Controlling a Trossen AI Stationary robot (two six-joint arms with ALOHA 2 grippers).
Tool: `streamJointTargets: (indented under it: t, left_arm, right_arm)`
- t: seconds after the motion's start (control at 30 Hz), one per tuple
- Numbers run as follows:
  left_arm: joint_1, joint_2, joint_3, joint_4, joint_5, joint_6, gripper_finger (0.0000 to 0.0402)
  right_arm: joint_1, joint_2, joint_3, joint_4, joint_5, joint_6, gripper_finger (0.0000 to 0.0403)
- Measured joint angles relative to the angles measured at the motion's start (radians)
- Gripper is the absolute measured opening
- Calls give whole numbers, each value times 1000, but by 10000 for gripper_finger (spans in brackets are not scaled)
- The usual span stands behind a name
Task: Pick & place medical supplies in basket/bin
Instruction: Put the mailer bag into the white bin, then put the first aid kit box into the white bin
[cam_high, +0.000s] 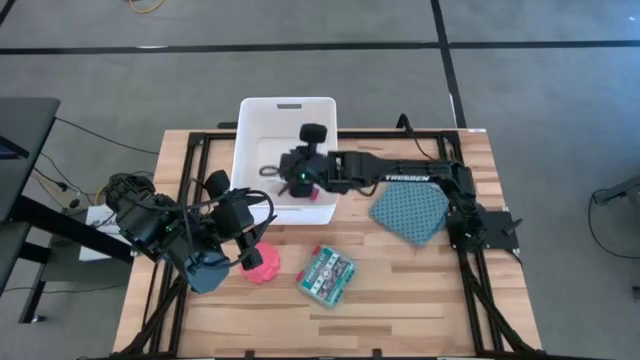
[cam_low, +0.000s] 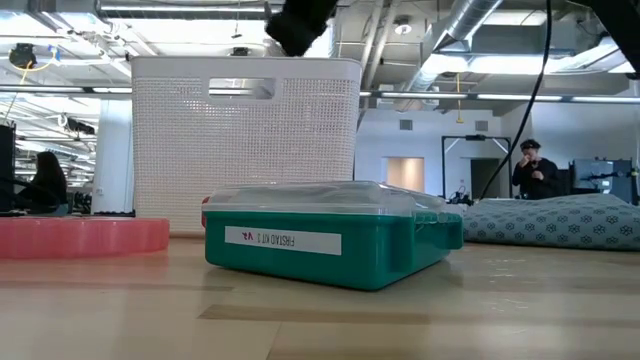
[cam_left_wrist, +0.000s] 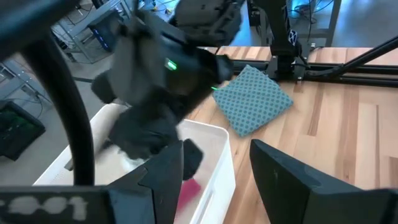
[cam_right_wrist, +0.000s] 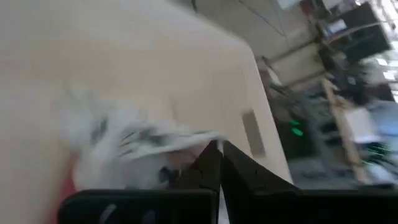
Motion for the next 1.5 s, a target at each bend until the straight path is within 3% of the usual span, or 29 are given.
streamJointTargets:
  t: [0.2, 0.7, 0.87, 1.27, 1.37, 1.5]
  left_arm:
    - [0, 0, 0, 0, 0, -3, 176]
    - [0, 0, 0, 0, 1, -6, 176]
    - [0, 0, 0, 0, 3, -6, 176]
    - [0, 0, 0, 0, 15, -5, 176]
    - [0, 0, 0, 0, 21, 1, 176]
    - [0, 1, 0, 0, 106, 2, 176]
  right_arm:
    - [-89, 0, 0, -5, -31, 116, 0]
    - [-283, 0, 0, -41, -256, 492, 9]
    - [-317, 31, -1, -61, -348, 513, 44]
    - [-320, 92, 12, -101, -427, 491, 131]
    - [-298, 70, 85, -189, -428, 445, 148]
    - [-262, 36, 237, -341, -427, 438, 166]
